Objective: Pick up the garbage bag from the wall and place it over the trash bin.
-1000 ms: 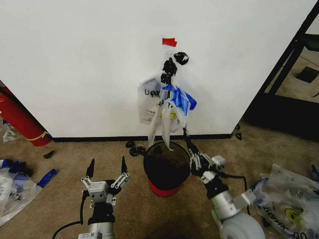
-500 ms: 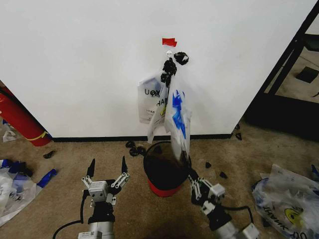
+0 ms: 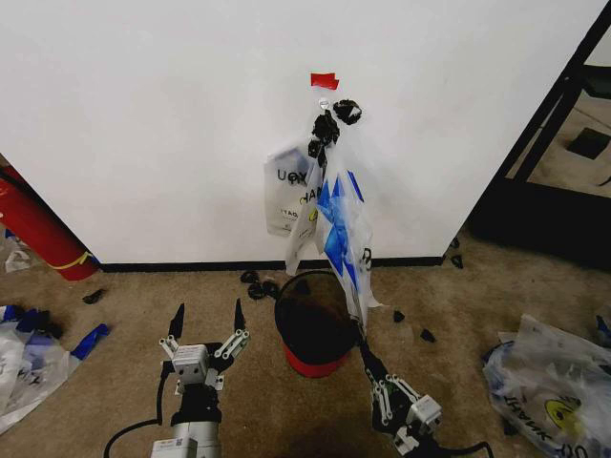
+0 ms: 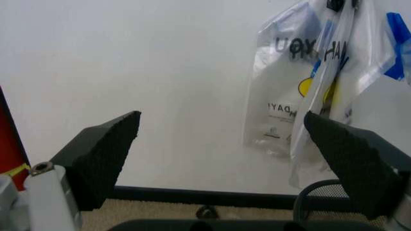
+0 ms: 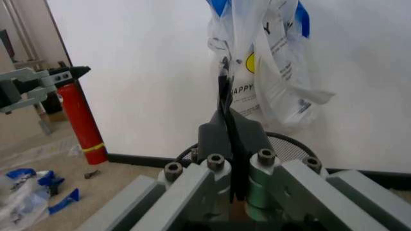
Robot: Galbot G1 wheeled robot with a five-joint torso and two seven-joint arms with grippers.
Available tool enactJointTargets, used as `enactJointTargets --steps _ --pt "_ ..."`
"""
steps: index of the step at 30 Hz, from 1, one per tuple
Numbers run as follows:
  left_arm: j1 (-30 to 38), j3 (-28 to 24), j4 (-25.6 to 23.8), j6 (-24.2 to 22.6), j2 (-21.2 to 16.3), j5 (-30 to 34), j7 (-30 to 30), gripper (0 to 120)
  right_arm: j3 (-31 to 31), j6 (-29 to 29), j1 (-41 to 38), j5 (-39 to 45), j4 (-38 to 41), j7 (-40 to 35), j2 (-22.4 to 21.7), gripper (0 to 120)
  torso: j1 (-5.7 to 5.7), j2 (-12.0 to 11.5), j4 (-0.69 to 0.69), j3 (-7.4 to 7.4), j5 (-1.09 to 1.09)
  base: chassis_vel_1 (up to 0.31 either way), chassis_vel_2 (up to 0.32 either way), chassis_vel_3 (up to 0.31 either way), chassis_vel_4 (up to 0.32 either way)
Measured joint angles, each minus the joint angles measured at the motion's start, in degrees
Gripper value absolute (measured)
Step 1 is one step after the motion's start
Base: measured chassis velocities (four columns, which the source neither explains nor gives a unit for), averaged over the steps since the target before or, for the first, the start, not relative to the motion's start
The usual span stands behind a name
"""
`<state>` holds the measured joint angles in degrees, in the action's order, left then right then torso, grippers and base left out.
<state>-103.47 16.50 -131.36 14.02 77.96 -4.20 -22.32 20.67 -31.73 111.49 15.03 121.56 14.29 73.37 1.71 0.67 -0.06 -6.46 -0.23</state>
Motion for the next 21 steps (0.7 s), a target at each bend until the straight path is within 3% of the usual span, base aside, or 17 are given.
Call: enactJointTargets --steps 13,21 --pt "-0.19 0.01 0.21 -0.02 0.82 -0.04 0.02 100 5.78 -13.13 7.39 -4.98 -1.15 -4.7 1.7 0 0.0 0.0 -0.01 0.0 0.0 0.0 0.0 0.0 0.0" --pt "0.34 -0.35 0.34 -0.41 0.43 -0.09 0.09 100 6.46 -15.35 7.34 -6.05 -2.29 -5.31 2.79 0 0.0 0.0 0.0 0.0 0.0 0.0 0.0 0.0 0.0"
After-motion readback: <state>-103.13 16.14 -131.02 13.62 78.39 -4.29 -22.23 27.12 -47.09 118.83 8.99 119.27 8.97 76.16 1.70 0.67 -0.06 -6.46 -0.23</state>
